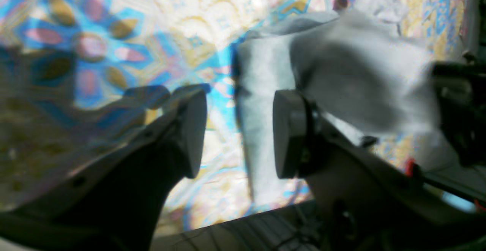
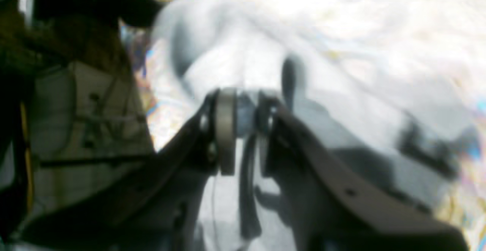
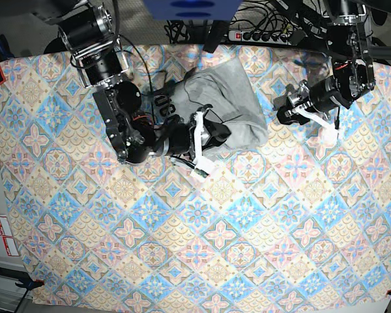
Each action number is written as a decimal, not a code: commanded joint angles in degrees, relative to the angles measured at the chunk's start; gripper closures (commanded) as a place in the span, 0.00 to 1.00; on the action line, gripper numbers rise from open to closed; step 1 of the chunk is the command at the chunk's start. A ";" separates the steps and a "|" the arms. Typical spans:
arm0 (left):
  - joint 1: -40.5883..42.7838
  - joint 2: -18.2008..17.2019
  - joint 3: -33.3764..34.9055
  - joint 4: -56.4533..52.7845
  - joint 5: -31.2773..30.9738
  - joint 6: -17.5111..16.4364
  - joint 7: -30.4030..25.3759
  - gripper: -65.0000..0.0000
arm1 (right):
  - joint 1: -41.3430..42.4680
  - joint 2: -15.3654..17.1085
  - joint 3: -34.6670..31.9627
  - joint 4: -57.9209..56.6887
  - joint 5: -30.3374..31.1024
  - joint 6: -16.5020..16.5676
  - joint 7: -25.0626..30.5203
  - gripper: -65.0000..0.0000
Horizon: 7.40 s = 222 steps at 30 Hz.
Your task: Fold the T-shirt properly
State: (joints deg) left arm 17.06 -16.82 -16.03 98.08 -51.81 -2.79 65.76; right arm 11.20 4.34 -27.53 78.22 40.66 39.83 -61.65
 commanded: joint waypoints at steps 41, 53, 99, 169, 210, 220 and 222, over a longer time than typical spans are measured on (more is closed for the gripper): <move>1.18 -0.54 25.04 10.97 2.89 -0.33 4.00 0.71 | 6.78 3.09 -2.58 -2.48 -0.36 0.17 1.03 0.86; -2.25 -1.16 25.13 0.07 2.89 -0.25 3.91 0.92 | 11.26 -0.16 -8.12 -6.79 -23.57 0.17 1.47 0.86; -22.47 7.19 33.22 -15.23 32.16 0.19 -14.72 1.00 | -9.49 17.51 2.08 11.85 -38.16 0.17 9.47 0.91; 4.70 7.90 9.39 11.15 31.99 -0.16 -14.90 1.00 | 12.93 12.06 11.92 -27.53 -41.06 0.17 28.81 0.95; 18.15 5.52 8.43 19.85 31.90 -0.16 -14.90 1.00 | -29.44 12.67 44.10 28.99 -40.53 0.17 7.19 0.95; 30.72 5.87 3.42 20.99 31.81 -0.16 -15.43 1.00 | -47.11 10.65 59.40 29.70 -28.84 0.17 7.10 0.95; 32.83 5.87 3.42 20.91 31.81 -0.16 -15.43 1.00 | -50.89 10.56 60.72 29.26 -27.17 0.17 7.10 0.95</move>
State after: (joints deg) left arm 49.28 -10.59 -12.47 118.02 -19.92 -3.01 51.13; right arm -38.98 14.52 32.69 106.94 12.97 39.81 -54.70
